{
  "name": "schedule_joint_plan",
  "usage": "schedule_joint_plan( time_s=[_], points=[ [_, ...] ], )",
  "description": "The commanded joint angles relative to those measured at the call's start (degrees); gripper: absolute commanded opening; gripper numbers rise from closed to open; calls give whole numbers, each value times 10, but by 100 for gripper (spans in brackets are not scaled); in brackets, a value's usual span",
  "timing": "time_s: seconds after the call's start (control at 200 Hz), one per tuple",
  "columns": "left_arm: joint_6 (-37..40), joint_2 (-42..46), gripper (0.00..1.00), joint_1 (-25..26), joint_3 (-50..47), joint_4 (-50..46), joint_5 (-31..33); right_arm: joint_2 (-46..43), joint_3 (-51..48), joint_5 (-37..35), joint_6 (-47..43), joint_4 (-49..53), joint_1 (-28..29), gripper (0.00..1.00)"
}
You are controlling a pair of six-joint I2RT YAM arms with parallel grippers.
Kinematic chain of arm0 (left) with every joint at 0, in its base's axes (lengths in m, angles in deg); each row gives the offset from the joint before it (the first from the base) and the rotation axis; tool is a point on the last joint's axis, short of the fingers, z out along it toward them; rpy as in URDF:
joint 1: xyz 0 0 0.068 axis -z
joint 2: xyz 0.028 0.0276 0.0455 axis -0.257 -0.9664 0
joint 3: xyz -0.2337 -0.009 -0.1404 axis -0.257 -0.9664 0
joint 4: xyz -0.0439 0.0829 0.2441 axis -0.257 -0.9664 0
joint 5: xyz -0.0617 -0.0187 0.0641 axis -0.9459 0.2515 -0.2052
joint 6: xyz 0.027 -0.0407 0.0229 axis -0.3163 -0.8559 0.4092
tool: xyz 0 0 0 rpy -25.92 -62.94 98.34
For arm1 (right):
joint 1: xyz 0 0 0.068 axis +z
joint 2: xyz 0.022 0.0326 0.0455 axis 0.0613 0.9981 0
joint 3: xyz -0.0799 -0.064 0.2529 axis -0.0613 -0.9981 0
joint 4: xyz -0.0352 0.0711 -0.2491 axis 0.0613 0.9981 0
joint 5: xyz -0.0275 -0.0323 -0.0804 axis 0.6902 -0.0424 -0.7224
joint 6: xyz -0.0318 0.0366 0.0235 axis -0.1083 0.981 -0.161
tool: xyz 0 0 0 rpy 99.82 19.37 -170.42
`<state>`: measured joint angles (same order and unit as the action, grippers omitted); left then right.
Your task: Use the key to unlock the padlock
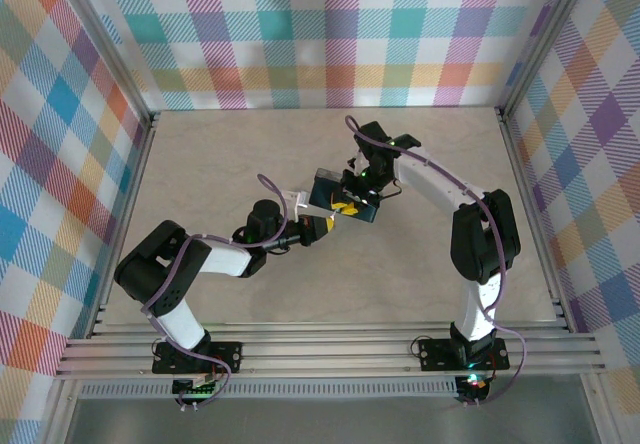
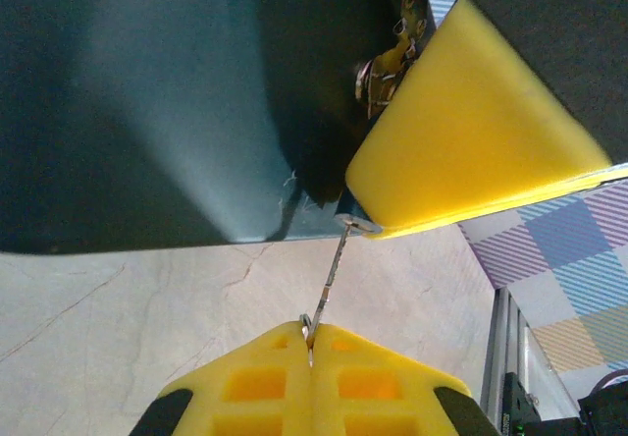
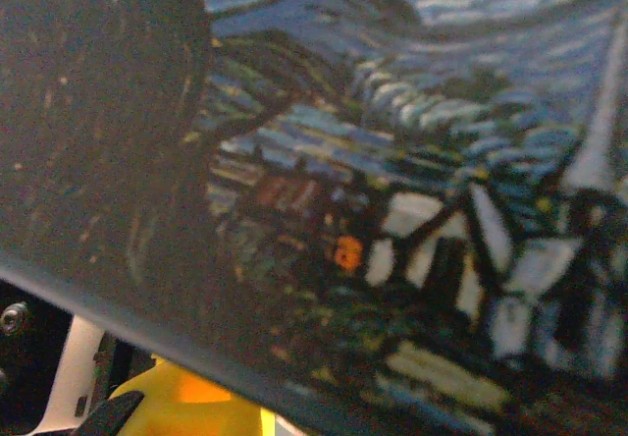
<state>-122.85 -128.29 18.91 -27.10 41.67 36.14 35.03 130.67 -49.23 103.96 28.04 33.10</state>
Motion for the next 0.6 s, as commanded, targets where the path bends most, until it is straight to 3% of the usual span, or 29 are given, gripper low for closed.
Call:
schedule_joint_plan(
  time_s=[0.0, 0.595],
  points=[
    [8, 11, 0, -5, -5, 15, -13, 2, 3, 24, -3, -9, -1, 0],
    [3, 14, 0, -5, -4, 30, -9, 7, -4, 29, -10, -3, -2, 0]
  ],
)
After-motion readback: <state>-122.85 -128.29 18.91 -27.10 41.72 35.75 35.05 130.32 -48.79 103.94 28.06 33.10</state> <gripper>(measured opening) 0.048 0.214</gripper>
